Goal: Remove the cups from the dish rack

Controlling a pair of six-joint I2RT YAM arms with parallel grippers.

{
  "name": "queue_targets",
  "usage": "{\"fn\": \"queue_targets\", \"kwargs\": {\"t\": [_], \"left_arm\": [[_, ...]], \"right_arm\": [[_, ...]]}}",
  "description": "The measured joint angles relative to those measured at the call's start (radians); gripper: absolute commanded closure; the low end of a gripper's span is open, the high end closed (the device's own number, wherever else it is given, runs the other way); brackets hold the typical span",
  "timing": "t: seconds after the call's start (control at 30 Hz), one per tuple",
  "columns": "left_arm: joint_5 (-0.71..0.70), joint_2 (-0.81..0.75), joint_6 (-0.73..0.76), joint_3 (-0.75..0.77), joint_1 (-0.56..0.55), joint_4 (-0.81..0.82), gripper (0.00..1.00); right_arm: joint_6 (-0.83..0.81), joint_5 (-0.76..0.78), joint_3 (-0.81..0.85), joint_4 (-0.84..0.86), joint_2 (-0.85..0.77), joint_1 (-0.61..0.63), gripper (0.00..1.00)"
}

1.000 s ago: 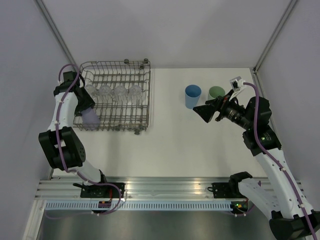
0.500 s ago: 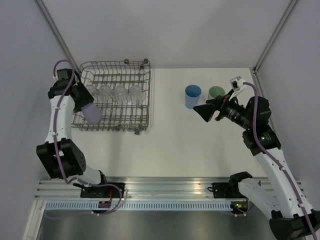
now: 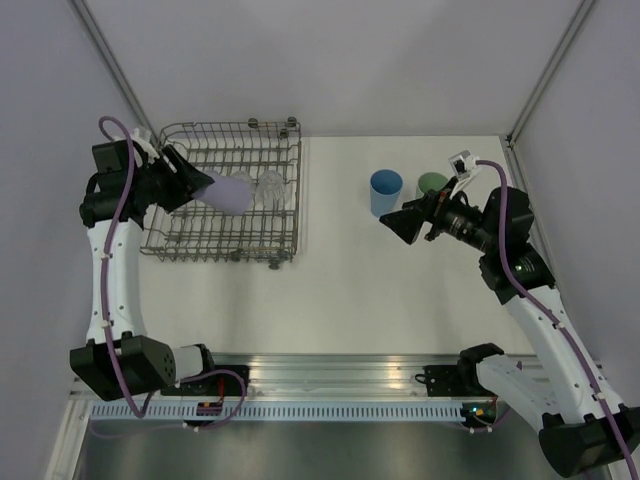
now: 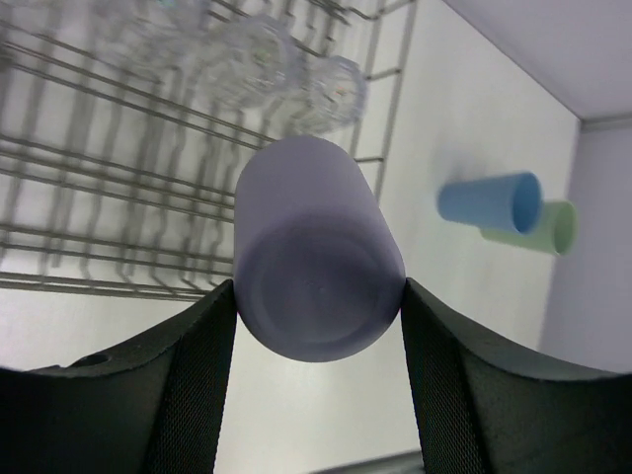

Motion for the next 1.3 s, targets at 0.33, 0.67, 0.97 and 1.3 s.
{"fn": "queue_targets", "kwargs": {"t": [0.33,0.67,0.97,1.3], "left_arm": [[0.383,-0.104,-0.309,-0.344,-0.170,0.449,0.98],[0.426,-0.187,-0.734,-0.633,-0.394,1.052,0.98],[0.374,-0.237,-0.929,-0.754,-0.476,1.382,0.98],[0.319,-0.264,-0.990,-0.818,-0.533,1.487,0.98]], "right_arm": [[0.156,-0.183,-0.040,0.199,0.126,0.074,0.04],[0.474,-0.155,-0.223,0.539,0.115,0.108,0.09],[0.649,-0.087,-0.272,0.735,0.087,0.111,0.19],[0.730,-0.086,-0.269,0.849,0.121,0.138,0.37]]}}
